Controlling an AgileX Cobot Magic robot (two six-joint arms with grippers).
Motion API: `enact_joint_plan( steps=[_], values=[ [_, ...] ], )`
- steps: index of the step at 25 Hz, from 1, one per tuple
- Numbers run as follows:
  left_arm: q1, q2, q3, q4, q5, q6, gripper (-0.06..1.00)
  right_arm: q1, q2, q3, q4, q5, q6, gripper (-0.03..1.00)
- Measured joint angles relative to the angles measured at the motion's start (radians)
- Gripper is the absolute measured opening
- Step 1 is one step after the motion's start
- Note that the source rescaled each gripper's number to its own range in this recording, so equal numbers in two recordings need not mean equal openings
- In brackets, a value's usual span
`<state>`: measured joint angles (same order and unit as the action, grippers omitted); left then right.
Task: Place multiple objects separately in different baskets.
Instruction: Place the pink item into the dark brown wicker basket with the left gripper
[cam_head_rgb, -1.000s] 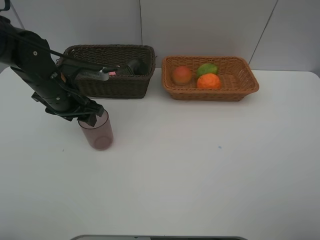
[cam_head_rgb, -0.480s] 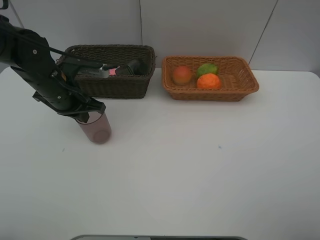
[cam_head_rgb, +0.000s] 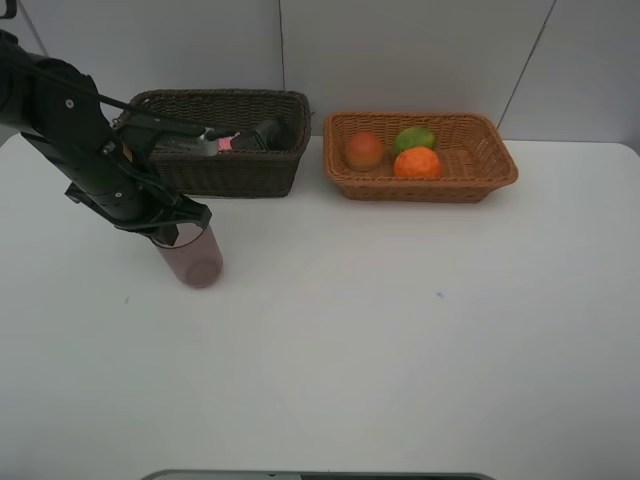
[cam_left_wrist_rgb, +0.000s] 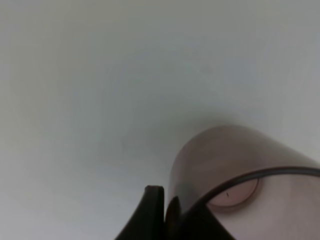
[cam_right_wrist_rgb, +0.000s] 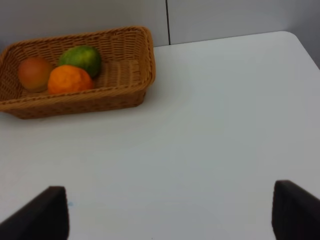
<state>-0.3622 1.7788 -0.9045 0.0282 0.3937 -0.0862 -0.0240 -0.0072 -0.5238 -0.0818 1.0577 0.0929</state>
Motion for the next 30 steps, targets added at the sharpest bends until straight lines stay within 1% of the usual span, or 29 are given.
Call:
enact_joint_plan(
  steps=[7,19,26,30],
  values=[
    [0.000,-0.019,-0.039,0.000,0.048,0.000,0.00,0.000,0.000,0.000,0.000,0.000,0.000,0.83],
    [0.000,-0.193,-0.071,0.001,0.098,-0.002,0.00,0.000,0.000,0.000,0.000,0.000,0.000,0.83],
    [0.001,-0.206,-0.183,0.004,0.163,-0.010,0.00,0.000,0.000,0.000,0.000,0.000,0.000,0.83],
    [0.034,-0.206,-0.261,0.005,0.170,-0.011,0.00,0.000,0.000,0.000,0.000,0.000,0.000,0.83]
  ],
)
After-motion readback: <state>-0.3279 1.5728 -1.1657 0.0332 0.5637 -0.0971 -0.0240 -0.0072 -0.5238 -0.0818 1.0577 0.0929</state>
